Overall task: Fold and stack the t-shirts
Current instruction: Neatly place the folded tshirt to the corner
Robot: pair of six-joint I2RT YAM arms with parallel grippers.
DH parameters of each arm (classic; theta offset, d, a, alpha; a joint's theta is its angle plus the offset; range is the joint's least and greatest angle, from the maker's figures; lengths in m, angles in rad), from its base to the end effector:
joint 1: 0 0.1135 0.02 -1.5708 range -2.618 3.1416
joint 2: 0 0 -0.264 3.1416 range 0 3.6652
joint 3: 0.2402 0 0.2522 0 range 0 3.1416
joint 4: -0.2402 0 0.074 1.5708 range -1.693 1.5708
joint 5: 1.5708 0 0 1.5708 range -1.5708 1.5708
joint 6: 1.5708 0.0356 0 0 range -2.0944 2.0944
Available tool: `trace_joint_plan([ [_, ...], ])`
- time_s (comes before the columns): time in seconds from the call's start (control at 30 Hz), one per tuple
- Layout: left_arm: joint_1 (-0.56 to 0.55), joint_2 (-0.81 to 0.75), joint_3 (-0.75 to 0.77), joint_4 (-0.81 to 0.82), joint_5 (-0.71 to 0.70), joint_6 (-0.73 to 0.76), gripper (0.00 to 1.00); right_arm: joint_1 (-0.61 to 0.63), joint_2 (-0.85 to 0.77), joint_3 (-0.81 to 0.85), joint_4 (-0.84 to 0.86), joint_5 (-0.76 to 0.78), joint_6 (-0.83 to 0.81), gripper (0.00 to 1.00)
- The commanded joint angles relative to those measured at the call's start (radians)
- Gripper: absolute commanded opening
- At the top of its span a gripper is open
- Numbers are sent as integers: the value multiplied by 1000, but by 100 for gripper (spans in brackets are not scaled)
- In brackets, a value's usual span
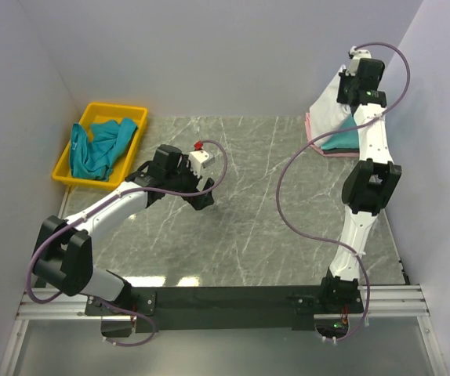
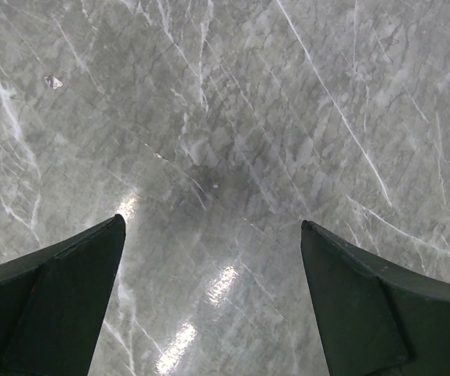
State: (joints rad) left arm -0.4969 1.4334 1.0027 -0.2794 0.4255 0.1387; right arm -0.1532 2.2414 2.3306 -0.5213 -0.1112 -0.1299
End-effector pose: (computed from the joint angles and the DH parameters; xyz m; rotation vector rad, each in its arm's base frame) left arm 0.2674 -0.1617 0.2579 0.9282 2.0973 -0.6718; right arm 0.5165 -0.0758 0.3561 -0.0479 2.0002 -0.0704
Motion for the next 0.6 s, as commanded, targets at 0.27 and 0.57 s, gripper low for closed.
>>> trace_joint_plan([
  [0.27, 3, 30, 56, -17, 47, 13, 99, -60, 43, -42, 130, 19, -168, 0],
  [0.57, 3, 67, 82, -29, 56, 13, 99, -94, 104, -33, 188, 54, -287, 0],
])
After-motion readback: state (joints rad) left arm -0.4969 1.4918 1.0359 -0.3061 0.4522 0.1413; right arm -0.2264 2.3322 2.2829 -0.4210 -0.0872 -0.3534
